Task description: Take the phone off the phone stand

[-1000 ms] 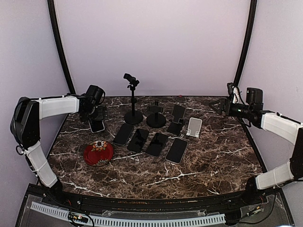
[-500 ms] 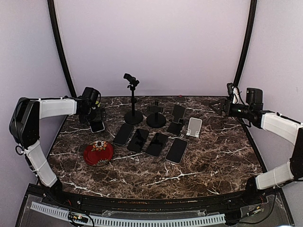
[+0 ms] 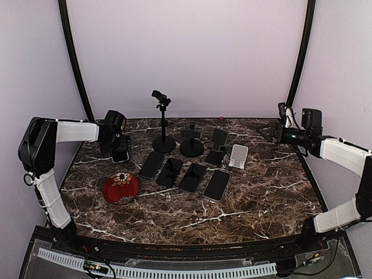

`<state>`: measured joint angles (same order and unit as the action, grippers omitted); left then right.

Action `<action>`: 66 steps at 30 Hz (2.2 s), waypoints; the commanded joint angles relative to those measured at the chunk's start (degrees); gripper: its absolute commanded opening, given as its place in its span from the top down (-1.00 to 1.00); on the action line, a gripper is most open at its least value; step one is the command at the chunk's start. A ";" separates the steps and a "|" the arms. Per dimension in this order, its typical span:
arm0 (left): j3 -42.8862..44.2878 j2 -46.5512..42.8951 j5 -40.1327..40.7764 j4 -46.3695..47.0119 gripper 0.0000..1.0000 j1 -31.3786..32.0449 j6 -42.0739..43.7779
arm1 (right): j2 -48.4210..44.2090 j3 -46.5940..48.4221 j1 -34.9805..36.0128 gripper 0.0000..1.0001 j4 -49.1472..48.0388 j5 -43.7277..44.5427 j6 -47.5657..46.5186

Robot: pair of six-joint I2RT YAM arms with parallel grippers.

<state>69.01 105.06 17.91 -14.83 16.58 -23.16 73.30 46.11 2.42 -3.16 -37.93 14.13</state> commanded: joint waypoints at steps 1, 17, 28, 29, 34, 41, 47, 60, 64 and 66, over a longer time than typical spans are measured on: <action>1.36 -0.64 0.58 -0.37 -0.79 -0.33 0.14 | 0.27 0.21 0.05 -0.99 -1.20 -0.86 -0.33; 0.59 -9.98 0.01 -1.94 -0.50 -0.39 2.62 | 0.53 0.69 0.05 -0.99 -1.24 -1.26 -0.16; 8.06 -10.23 -10.03 -7.37 -0.34 5.47 11.64 | 0.60 0.52 0.05 -0.99 -1.37 -1.30 -0.07; 8.21 -9.53 -10.65 -7.20 -0.33 5.83 11.83 | 0.55 0.52 0.05 -0.99 -1.22 -1.31 -0.06; 9.40 -5.74 -16.26 -6.68 -0.30 6.14 12.59 | 0.09 0.45 0.05 -0.99 -0.98 -1.18 -0.16; 11.56 -0.83 -17.80 -8.82 -0.25 6.49 15.18 | 0.10 0.75 0.05 -0.99 -0.71 -1.08 -0.22; 13.78 2.67 -13.49 -12.28 -0.23 6.59 16.53 | -0.12 0.56 0.05 -0.99 -0.75 -1.33 -0.12; 16.55 8.63 -12.76 -14.90 -0.20 7.55 18.19 | 0.03 0.22 0.05 -0.99 -0.97 -1.35 -0.16; 17.93 10.66 -10.79 -17.23 -0.19 7.50 19.21 | -0.06 0.46 0.05 -0.99 -0.68 -1.32 -0.20; 18.07 11.31 -9.87 -17.99 -0.20 7.50 19.46 | -0.23 0.68 0.05 -0.99 -0.19 -1.19 -0.31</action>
<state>85.34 116.20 5.37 -30.02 23.88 -5.32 73.52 46.11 2.42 -2.94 -38.76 14.04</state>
